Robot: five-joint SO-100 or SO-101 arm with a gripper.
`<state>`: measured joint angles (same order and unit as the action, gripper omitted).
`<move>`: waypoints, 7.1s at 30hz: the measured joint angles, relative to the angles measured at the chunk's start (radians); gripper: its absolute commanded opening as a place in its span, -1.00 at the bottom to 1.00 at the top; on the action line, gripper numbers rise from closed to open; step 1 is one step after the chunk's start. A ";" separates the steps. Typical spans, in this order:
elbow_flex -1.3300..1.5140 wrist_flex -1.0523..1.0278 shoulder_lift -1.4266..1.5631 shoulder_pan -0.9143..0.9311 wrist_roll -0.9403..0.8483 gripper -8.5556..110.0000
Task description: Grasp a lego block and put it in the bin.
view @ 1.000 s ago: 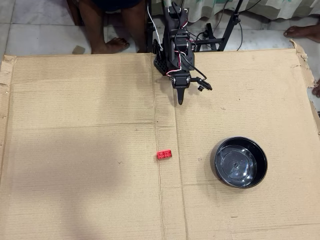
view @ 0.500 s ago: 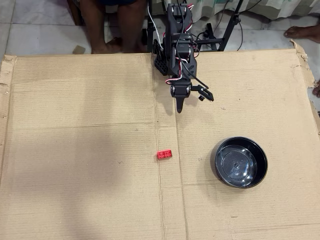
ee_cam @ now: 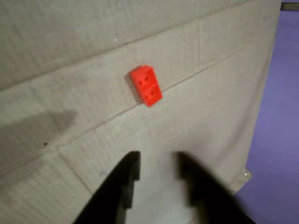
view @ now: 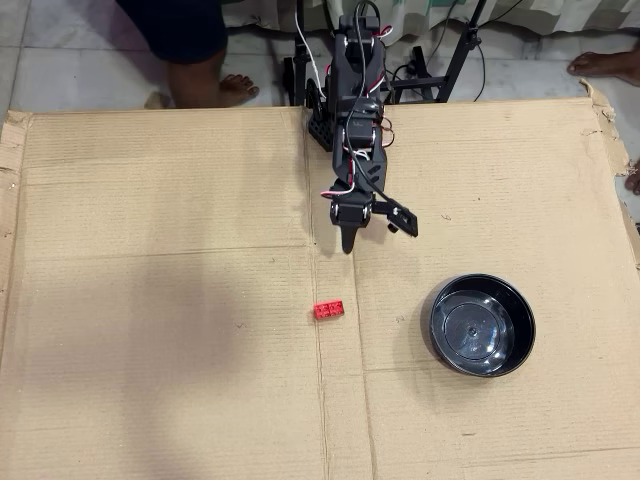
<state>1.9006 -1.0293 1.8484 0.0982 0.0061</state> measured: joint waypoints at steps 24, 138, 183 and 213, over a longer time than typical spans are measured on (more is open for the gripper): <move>-0.558 0.000 -0.726 0.023 0.008 -0.39; -0.617 0.038 -0.604 -0.195 0.170 -0.69; -0.617 0.637 -0.746 -0.534 0.457 -0.29; 0.190 0.233 0.221 -0.166 0.064 -0.30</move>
<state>2.0908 -0.7961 2.0693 -0.0675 0.0706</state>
